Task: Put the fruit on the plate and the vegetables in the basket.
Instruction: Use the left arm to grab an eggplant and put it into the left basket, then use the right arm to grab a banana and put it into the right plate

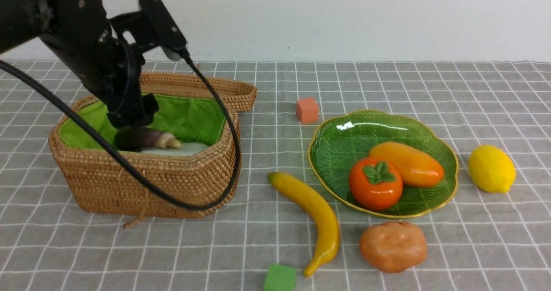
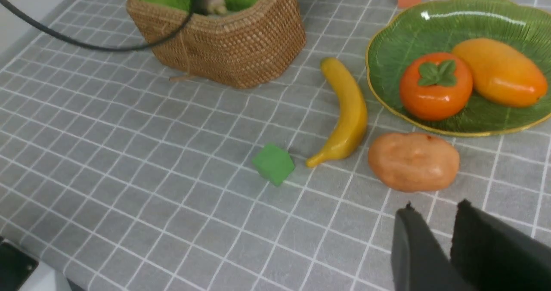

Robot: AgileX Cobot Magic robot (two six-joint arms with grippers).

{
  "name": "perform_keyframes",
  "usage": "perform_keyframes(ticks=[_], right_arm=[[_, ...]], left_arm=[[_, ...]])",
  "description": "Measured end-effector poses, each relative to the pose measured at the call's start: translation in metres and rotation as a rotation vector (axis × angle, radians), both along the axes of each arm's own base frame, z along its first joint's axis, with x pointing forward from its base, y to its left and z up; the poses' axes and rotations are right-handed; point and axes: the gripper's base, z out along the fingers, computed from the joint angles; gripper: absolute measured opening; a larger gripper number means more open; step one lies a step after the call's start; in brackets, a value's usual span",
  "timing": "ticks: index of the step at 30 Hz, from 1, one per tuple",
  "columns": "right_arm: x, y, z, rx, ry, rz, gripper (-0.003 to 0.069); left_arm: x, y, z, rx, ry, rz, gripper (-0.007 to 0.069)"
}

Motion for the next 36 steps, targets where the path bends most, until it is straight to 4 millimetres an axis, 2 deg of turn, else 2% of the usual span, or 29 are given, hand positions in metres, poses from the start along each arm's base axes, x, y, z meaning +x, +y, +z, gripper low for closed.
perform_keyframes(ticks=[2,3,4,5,7,8,9,10,13,15,16,17,19,21,23,24,26,31,36], right_arm=[[0.017,0.004,-0.003,-0.024,0.063,0.007,0.0150],[0.019,0.005,-0.003,-0.025,0.068,0.008,0.0150],[0.036,0.009,-0.004,-0.043,0.135,0.016,0.0150],[0.041,0.011,-0.004,-0.049,0.158,0.022,0.0150],[0.065,0.017,-0.004,-0.077,0.245,0.046,0.0150],[0.075,0.020,-0.003,-0.086,0.282,0.057,0.0150],[0.080,0.022,-0.004,-0.088,0.299,0.058,0.0150],[0.094,0.027,-0.004,-0.091,0.346,0.078,0.0150],[0.121,0.046,-0.006,-0.105,0.411,0.144,0.0150],[0.140,0.069,-0.016,-0.124,0.468,0.187,0.0150],[0.144,0.073,-0.018,-0.128,0.472,0.189,0.0150],[0.147,0.082,-0.021,-0.142,0.484,0.196,0.0150],[0.159,0.101,-0.035,-0.186,0.516,0.193,0.0153],[0.181,0.130,-0.066,-0.277,0.579,0.161,0.0167],[0.199,0.148,-0.088,-0.344,0.602,0.115,0.0201],[0.201,0.149,-0.090,-0.349,0.610,0.115,0.0201],[0.226,0.162,-0.113,-0.400,0.616,0.059,0.0258],[0.261,0.176,-0.152,-0.427,0.633,0.007,0.0363],[0.285,0.178,-0.185,-0.398,0.661,-0.050,0.0396]], left_arm=[[-0.019,-0.004,0.026,-0.164,-0.055,0.100,0.0501],[-0.023,-0.004,0.031,-0.191,-0.067,0.119,0.0488],[-0.041,-0.008,0.052,-0.311,-0.107,0.179,0.0361],[-0.052,-0.009,0.062,-0.368,-0.126,0.201,0.0286],[-0.081,-0.007,0.081,-0.494,-0.162,0.251,0.0083],[-0.094,-0.005,0.085,-0.531,-0.169,0.265,0.0024],[-0.094,-0.005,0.083,-0.532,-0.163,0.269,0.0015],[-0.115,0.001,0.086,-0.568,-0.169,0.281,-0.0013],[-0.148,0.012,0.069,-0.602,-0.148,0.300,-0.0013],[-0.180,0.022,0.046,-0.653,-0.147,0.292,-0.0013],[-0.180,0.022,0.042,-0.653,-0.139,0.294,-0.0013],[-0.193,0.026,0.038,-0.683,-0.155,0.286,-0.0013],[-0.214,0.031,0.026,-0.738,-0.165,0.276,-0.0013],[-0.244,0.040,0.007,-0.802,-0.166,0.263,-0.0013],[-0.264,0.045,-0.004,-0.832,-0.178,0.227,-0.0013],[-0.265,0.045,-0.006,-0.838,-0.173,0.228,-0.0013],[-0.281,0.048,-0.009,-0.873,-0.207,0.177,-0.0013],[-0.297,0.051,-0.006,-0.942,-0.256,0.121,-0.0013],[-0.301,0.050,-0.005,-0.966,-0.255,0.106,-0.0013]])
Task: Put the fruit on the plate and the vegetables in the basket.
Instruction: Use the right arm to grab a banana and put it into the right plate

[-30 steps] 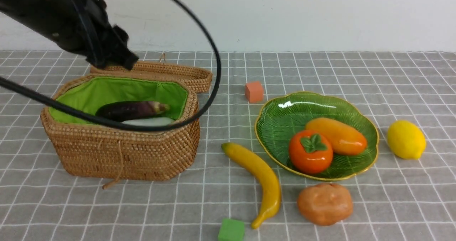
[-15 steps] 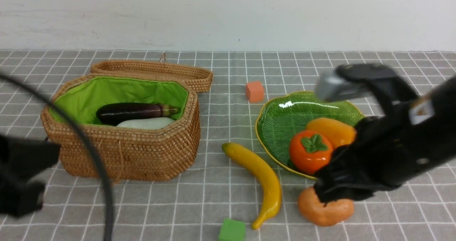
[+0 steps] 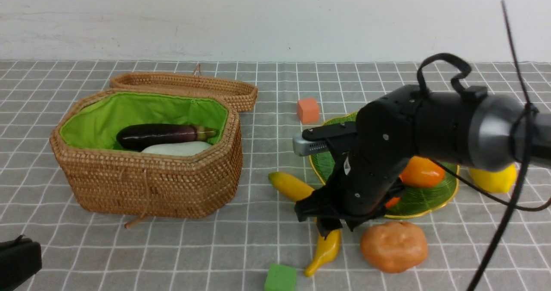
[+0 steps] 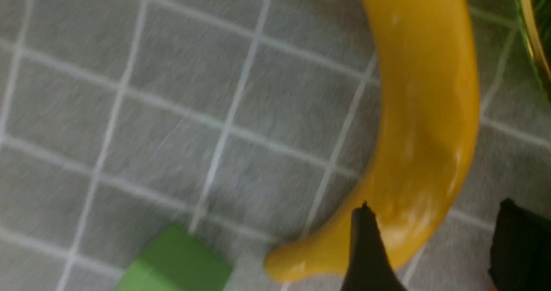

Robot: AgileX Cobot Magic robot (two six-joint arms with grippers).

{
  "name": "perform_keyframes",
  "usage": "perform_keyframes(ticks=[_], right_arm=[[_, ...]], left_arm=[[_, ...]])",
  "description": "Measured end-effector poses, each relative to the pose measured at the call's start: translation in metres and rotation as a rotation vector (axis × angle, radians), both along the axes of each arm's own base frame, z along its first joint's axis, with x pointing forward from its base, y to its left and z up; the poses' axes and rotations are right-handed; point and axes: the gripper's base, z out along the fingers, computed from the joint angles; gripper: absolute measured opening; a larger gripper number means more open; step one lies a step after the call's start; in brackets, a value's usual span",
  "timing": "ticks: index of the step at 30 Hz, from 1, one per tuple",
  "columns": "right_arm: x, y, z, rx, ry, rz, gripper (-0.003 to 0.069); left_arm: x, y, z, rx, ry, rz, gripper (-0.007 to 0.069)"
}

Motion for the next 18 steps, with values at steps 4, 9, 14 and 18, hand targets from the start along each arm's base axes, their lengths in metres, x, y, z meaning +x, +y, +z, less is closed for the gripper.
perform_keyframes(ticks=[4,9,14,18], right_arm=[[0.005,0.003,-0.011,0.023,0.017,-0.025,0.0396],[0.008,0.007,-0.026,0.034,0.036,-0.039,0.0395],[0.010,0.009,-0.034,0.027,0.054,-0.041,0.0362],[0.010,0.010,-0.033,0.035,0.057,-0.046,0.0325]], left_arm=[[-0.001,-0.001,-0.001,-0.004,0.011,-0.006,-0.0013],[-0.001,-0.001,-0.001,0.010,0.004,-0.014,-0.0013],[-0.002,-0.001,-0.002,0.020,0.021,-0.023,-0.0013],[-0.002,-0.001,-0.003,0.022,0.024,-0.024,-0.0013]])
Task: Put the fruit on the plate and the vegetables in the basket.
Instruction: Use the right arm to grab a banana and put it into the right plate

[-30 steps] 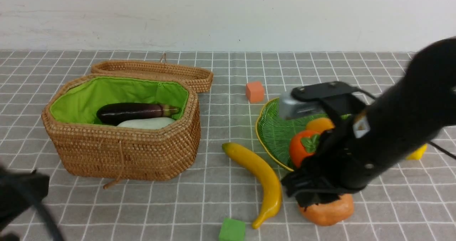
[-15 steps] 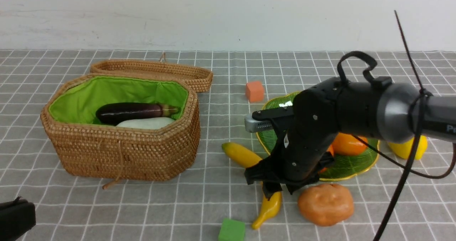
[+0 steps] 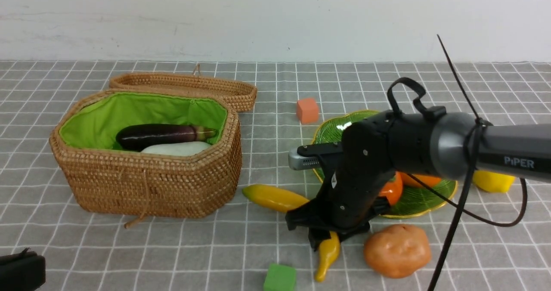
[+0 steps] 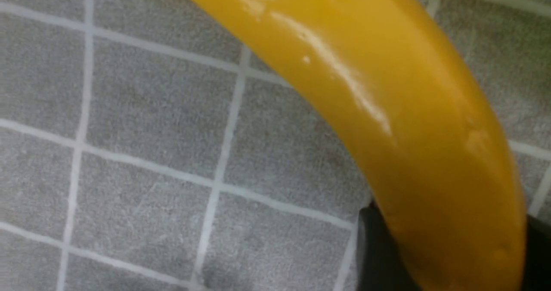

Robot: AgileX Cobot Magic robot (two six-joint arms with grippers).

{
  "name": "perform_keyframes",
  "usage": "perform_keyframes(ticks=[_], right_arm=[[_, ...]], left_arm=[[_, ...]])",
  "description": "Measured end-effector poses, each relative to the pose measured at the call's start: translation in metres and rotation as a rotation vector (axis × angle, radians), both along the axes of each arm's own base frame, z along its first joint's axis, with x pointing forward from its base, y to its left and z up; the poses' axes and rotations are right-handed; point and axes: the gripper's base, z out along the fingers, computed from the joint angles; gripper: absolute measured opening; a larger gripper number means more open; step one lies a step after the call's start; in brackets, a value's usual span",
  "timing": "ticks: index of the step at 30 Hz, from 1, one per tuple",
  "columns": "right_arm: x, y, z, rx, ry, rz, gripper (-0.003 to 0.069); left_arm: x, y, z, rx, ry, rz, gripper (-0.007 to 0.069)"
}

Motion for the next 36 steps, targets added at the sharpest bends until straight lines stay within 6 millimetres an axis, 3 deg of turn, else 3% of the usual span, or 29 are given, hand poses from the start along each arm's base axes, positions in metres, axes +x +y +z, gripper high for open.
perform_keyframes(ticks=[4,8,11,14,16,17,20,21,23,26,32,35,36], right_arm=[[0.001,0.004,0.013,0.000,0.031,0.007,0.0325],[0.003,0.005,0.065,0.008,-0.016,0.073,0.0325],[0.018,-0.017,0.117,-0.033,-0.165,0.153,0.0325],[0.043,-0.055,0.136,-0.143,-0.283,0.235,0.0325],[0.062,-0.085,0.129,-0.198,-0.296,0.261,0.0325],[0.064,-0.088,0.128,-0.199,-0.294,0.254,0.0325],[0.097,-0.129,0.095,-0.243,-0.311,0.302,0.0325],[0.098,-0.131,0.095,-0.250,-0.320,0.314,0.0325],[0.117,-0.146,0.070,-0.266,-0.353,0.356,0.0325],[0.128,-0.152,0.054,-0.307,-0.392,0.427,0.0325],[0.137,-0.151,0.050,-0.356,-0.477,0.476,0.0323],[0.138,-0.151,0.050,-0.361,-0.490,0.476,0.0355],[0.138,-0.151,0.050,-0.360,-0.482,0.477,0.0403]], left_arm=[[0.000,0.000,0.000,0.001,-0.001,0.000,-0.0013],[0.000,0.000,0.000,0.018,-0.014,-0.009,-0.0013],[0.000,-0.001,0.002,0.056,-0.070,-0.041,-0.0013],[0.000,-0.005,0.007,0.054,-0.129,-0.084,-0.0013],[0.001,-0.008,0.009,0.032,-0.144,-0.110,-0.0013],[0.002,-0.009,0.009,0.026,-0.144,-0.115,-0.0013],[0.006,-0.015,0.010,-0.014,-0.114,-0.149,-0.0013],[0.006,-0.015,0.010,-0.018,-0.113,-0.150,-0.0013],[0.009,-0.018,0.009,-0.035,-0.091,-0.162,-0.0013],[0.009,-0.019,0.009,-0.040,-0.085,-0.164,-0.0013],[0.009,-0.019,0.009,-0.043,-0.081,-0.169,-0.0013],[0.008,-0.019,0.008,-0.038,-0.071,-0.176,-0.0013],[0.008,-0.020,0.008,-0.036,-0.067,-0.179,-0.0013]])
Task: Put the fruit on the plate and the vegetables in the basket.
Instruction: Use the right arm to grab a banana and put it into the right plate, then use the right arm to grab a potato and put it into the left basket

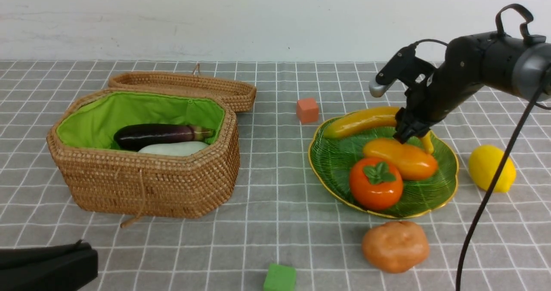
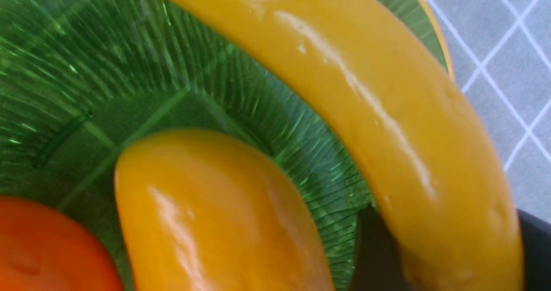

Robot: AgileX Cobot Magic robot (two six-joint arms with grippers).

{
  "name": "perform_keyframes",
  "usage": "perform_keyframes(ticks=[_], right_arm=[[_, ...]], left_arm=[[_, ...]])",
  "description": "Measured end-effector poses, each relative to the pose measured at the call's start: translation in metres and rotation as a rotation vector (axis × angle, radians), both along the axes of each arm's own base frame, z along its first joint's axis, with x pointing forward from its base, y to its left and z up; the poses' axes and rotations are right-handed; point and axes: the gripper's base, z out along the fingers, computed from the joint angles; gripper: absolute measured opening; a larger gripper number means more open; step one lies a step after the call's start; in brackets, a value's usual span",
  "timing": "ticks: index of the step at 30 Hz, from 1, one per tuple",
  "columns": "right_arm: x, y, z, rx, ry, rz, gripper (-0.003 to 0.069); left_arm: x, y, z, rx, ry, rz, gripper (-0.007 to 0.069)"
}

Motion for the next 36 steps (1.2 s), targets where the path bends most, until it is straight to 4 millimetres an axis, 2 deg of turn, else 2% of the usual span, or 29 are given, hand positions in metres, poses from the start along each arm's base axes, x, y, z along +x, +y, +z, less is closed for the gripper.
perform_keyframes(ticks=[2,3,4,6,8,10,13,14,16,17,18,20,21,22,23,25,26,30,31,34,35,36], right_arm=[[-0.003,-0.001,0.001,-0.002,0.028,-0.005,0.0496],[-0.004,-0.001,0.001,-0.003,0.036,-0.007,0.0512],[-0.009,-0.002,0.007,0.002,0.061,-0.023,0.0563],[-0.014,-0.003,0.017,0.020,0.074,-0.054,0.0596],[-0.030,-0.005,0.048,0.072,0.090,-0.138,0.0608],[-0.049,-0.008,0.077,0.125,0.120,-0.236,0.0577],[-0.084,-0.013,0.116,0.162,0.157,-0.298,0.0485],[-0.088,-0.014,0.116,0.157,0.172,-0.299,0.0469],[-0.120,-0.013,0.133,0.199,0.213,-0.265,0.0373],[-0.123,-0.013,0.131,0.208,0.227,-0.257,0.0360],[-0.140,-0.011,0.134,0.241,0.248,-0.221,0.0334],[-0.166,-0.003,0.126,0.269,0.296,-0.131,0.0302],[-0.180,0.004,0.116,0.258,0.326,-0.059,0.0299],[-0.184,0.005,0.113,0.248,0.329,-0.031,0.0299],[-0.200,0.015,0.101,0.193,0.327,0.112,0.0310],[-0.209,0.023,0.090,0.146,0.313,0.221,0.0330],[-0.217,0.031,0.077,0.099,0.291,0.324,0.0358],[-0.227,0.048,0.044,-0.031,0.213,0.538,0.0503],[-0.228,0.053,0.033,-0.069,0.186,0.581,0.0570],[-0.227,0.059,0.023,-0.105,0.156,0.617,0.0635],[-0.223,0.062,0.014,-0.144,0.136,0.643,0.0671],[-0.220,0.063,0.011,-0.157,0.129,0.650,0.0676]], left_arm=[[0.000,0.000,0.000,0.002,0.003,-0.002,-0.0013],[0.000,0.000,0.000,0.003,0.004,-0.003,-0.0013],[0.000,0.000,0.000,0.003,0.005,-0.004,-0.0013],[0.000,0.000,0.000,0.004,0.004,-0.004,-0.0013],[0.000,0.000,0.000,0.012,-0.005,-0.006,-0.0013],[0.000,0.000,0.000,0.024,-0.019,-0.010,-0.0013],[0.000,0.000,-0.001,0.038,-0.031,-0.015,-0.0013],[0.000,0.000,-0.001,0.041,-0.034,-0.017,-0.0013],[0.000,0.000,-0.001,0.047,-0.038,-0.020,-0.0013],[0.000,0.000,-0.001,0.049,-0.039,-0.021,-0.0013],[0.000,0.000,-0.001,0.052,-0.037,-0.023,-0.0013],[-0.001,0.000,-0.001,0.053,-0.035,-0.025,-0.0013],[-0.001,0.000,-0.001,0.054,-0.033,-0.026,-0.0013],[-0.001,0.000,-0.001,0.055,-0.032,-0.027,-0.0013],[-0.001,0.000,-0.002,0.057,-0.030,-0.029,-0.0013],[-0.001,-0.001,-0.002,0.059,-0.027,-0.032,-0.0013],[-0.001,-0.001,-0.002,0.059,-0.027,-0.032,-0.0013],[-0.001,-0.001,-0.002,0.060,-0.026,-0.033,-0.0013],[-0.001,-0.001,-0.002,0.060,-0.026,-0.033,-0.0013],[-0.001,-0.001,-0.002,0.060,-0.025,-0.033,-0.0013],[-0.001,-0.001,-0.003,0.062,-0.023,-0.035,-0.0013],[-0.002,-0.001,-0.003,0.062,-0.022,-0.036,-0.0013]])
